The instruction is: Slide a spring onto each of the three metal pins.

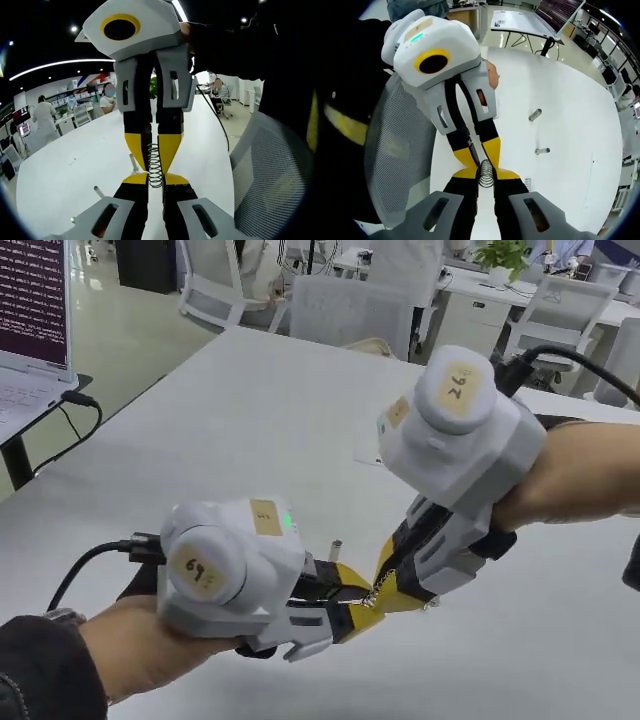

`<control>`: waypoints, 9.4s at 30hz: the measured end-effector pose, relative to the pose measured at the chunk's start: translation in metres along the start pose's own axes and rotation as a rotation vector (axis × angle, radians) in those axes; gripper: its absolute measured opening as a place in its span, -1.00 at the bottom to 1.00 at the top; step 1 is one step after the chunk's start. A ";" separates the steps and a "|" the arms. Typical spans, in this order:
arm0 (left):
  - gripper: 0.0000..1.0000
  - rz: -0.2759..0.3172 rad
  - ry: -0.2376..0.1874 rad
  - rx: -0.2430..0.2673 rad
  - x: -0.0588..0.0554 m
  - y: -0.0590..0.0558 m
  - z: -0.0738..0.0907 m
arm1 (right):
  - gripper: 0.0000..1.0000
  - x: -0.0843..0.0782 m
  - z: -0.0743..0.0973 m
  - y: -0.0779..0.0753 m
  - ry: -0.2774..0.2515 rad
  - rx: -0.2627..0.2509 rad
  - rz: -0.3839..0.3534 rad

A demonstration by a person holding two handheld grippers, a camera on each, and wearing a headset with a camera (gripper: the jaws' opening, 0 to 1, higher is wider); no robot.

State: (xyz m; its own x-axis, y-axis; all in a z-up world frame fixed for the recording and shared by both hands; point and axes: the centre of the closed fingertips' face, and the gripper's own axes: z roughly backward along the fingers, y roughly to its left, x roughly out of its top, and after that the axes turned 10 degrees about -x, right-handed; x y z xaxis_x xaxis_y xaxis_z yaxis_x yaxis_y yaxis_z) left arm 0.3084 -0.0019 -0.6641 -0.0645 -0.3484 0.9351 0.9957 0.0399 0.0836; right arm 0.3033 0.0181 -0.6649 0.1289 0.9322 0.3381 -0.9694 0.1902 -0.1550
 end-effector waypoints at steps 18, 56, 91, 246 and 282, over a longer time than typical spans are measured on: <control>-0.97 0.065 -0.028 0.007 -0.002 0.007 0.005 | -0.81 0.004 0.002 -0.006 -0.031 -0.012 -0.023; -0.94 0.074 -0.012 0.005 -0.005 0.007 0.004 | -0.84 0.006 -0.002 -0.004 -0.015 0.003 0.019; 0.24 0.165 -0.001 -0.048 -0.013 -0.003 0.005 | -0.84 0.011 0.002 -0.008 -0.032 -0.011 0.012; 0.30 0.234 0.095 0.214 -0.115 0.033 0.089 | -0.84 -0.013 -0.128 -0.119 0.095 -0.033 -0.119; 0.27 0.238 0.096 0.207 -0.113 0.032 0.087 | -0.74 -0.022 -0.131 -0.111 0.096 -0.037 -0.138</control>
State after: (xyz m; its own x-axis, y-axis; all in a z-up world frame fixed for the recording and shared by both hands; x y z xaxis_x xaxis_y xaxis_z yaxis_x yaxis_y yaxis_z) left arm 0.3420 0.1203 -0.7374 0.1844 -0.3928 0.9010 0.9468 0.3171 -0.0555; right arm 0.4358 0.0168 -0.7763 0.2816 0.9211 0.2688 -0.9330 0.3283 -0.1477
